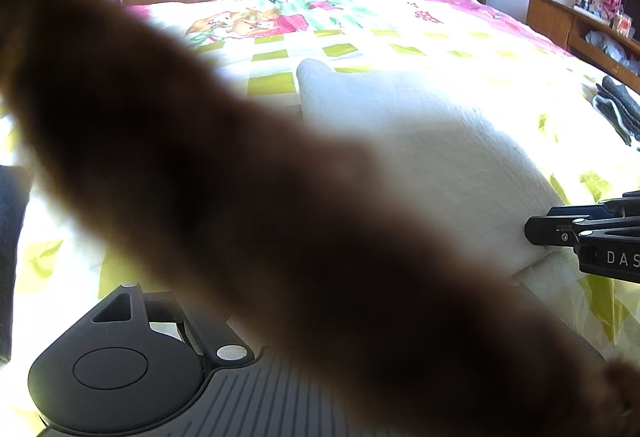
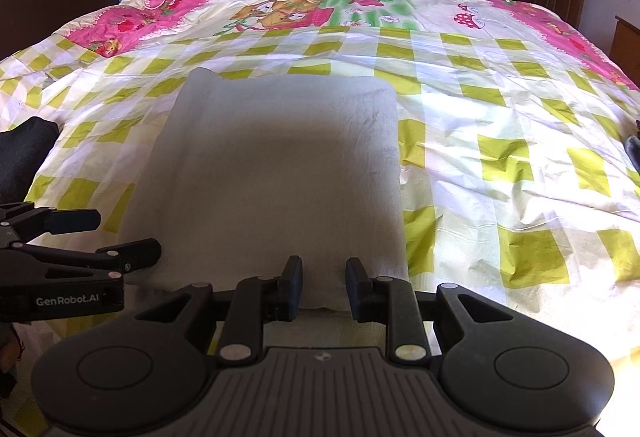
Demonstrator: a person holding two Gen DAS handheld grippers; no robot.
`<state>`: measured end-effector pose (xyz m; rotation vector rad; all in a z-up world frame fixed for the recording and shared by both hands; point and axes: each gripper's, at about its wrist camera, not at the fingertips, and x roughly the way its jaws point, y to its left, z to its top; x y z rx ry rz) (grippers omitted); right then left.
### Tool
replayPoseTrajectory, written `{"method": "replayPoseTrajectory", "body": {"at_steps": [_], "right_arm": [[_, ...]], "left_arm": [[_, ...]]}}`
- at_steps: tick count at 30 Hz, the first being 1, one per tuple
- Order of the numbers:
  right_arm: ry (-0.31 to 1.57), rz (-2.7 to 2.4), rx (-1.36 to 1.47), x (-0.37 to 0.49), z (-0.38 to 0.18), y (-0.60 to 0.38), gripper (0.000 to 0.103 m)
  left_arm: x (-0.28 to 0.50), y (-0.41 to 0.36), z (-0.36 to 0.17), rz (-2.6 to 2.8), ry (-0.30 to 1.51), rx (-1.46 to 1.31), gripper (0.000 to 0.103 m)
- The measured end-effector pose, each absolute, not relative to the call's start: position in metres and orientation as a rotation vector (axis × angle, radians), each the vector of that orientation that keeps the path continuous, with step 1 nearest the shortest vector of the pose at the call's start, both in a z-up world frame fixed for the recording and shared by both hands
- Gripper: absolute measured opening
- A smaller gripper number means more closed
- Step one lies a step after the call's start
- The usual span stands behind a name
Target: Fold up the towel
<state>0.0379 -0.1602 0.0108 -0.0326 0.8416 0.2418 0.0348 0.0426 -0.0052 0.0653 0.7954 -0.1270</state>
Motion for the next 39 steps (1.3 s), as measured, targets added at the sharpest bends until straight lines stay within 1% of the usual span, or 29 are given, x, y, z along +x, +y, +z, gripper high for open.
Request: {"method": "replayPoseTrajectory", "body": {"at_steps": [12,29,39], "right_arm": [[0.823,0.231,-0.006,0.024,0.005,-0.165,0.038],[0.854,0.212,0.011,0.007,0.001,-0.172,0.039],[0.862,0.212,0.019,-0.002,0.004,-0.172,0.04]], "left_arm": [[0.028,0.043,-0.007,-0.13,0.766,0.062,0.081],[0.012,0.037,0.0,-0.144,0.756,0.086,0.087],[0.006,0.029,-0.001,-0.157,0.779,0.098,0.088]]}}
